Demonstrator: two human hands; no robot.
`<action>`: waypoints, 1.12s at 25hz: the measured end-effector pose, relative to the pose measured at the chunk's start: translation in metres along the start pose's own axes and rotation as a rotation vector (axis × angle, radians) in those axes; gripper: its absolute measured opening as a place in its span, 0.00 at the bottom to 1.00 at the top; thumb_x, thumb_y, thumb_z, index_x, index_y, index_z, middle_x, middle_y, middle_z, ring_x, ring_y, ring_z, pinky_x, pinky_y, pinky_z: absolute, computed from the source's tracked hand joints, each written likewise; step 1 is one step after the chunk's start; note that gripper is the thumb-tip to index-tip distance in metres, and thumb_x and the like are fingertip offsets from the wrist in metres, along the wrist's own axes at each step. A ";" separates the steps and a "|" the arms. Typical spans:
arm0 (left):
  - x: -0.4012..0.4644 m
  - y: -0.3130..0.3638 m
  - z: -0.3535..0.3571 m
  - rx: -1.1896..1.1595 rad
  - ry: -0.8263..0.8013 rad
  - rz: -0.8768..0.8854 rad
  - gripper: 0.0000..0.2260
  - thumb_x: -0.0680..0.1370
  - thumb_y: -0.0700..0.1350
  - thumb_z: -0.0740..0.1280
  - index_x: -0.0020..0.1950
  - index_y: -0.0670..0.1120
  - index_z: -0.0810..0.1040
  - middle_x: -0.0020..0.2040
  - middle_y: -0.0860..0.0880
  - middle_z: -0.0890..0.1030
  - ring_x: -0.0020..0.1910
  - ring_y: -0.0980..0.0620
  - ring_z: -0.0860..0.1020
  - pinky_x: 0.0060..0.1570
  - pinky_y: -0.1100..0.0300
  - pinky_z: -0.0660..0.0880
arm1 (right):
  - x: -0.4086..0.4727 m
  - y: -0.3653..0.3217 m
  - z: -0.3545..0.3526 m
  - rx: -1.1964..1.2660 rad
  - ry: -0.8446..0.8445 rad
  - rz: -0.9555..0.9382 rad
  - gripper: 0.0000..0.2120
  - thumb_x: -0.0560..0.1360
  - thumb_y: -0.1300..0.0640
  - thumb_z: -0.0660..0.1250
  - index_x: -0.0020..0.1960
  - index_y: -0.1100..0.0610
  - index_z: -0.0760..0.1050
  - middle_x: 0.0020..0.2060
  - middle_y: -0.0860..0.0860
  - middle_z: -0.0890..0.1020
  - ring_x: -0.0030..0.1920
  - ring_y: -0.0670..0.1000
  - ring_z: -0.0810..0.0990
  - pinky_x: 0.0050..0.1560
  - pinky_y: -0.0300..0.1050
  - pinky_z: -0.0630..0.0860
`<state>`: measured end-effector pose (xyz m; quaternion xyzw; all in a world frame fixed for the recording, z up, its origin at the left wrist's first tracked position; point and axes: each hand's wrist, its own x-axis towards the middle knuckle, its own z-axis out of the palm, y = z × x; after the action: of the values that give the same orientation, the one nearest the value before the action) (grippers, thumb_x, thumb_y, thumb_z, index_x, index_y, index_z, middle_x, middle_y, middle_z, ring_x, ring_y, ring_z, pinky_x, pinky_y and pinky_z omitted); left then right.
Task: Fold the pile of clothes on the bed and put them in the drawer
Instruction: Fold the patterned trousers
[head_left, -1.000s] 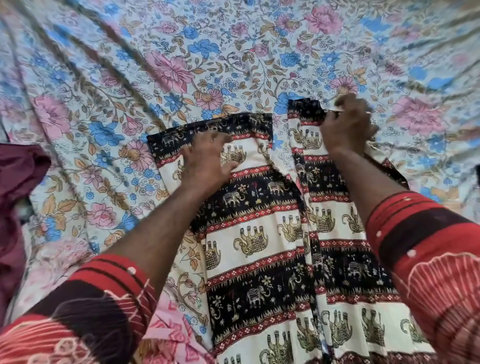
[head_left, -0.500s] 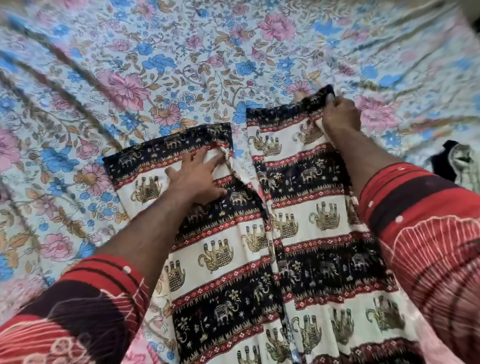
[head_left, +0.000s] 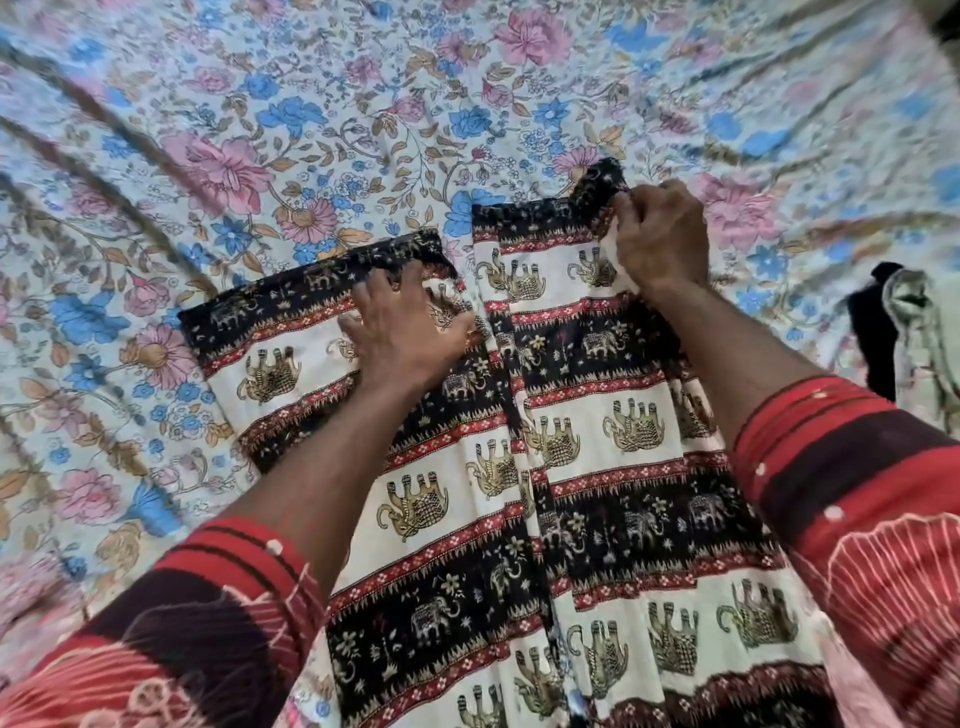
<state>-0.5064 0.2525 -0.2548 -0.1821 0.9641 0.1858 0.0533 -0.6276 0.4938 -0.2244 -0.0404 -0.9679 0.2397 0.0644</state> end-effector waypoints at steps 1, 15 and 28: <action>-0.002 0.002 -0.001 -0.165 0.061 0.043 0.27 0.78 0.64 0.67 0.72 0.50 0.70 0.68 0.41 0.73 0.68 0.43 0.70 0.69 0.43 0.70 | -0.007 -0.008 -0.001 0.070 -0.041 -0.027 0.15 0.85 0.50 0.60 0.58 0.59 0.81 0.47 0.52 0.82 0.36 0.44 0.77 0.34 0.33 0.76; -0.047 -0.090 -0.027 -1.615 -0.120 -0.723 0.14 0.83 0.42 0.66 0.67 0.38 0.77 0.53 0.41 0.86 0.46 0.47 0.86 0.39 0.55 0.82 | -0.155 -0.154 0.059 0.486 -0.682 -0.225 0.06 0.81 0.56 0.68 0.56 0.56 0.81 0.49 0.52 0.85 0.46 0.47 0.83 0.50 0.46 0.84; -0.017 -0.151 -0.094 -1.148 0.036 -0.747 0.11 0.87 0.49 0.55 0.58 0.44 0.74 0.47 0.44 0.80 0.41 0.47 0.81 0.42 0.51 0.82 | -0.327 -0.120 0.063 -0.137 -0.456 -0.635 0.09 0.73 0.53 0.75 0.50 0.52 0.79 0.32 0.45 0.77 0.28 0.45 0.73 0.31 0.40 0.73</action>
<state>-0.4381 0.0919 -0.2162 -0.5050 0.5861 0.6335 -0.0070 -0.3190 0.3233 -0.2577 0.3108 -0.9355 0.1455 -0.0842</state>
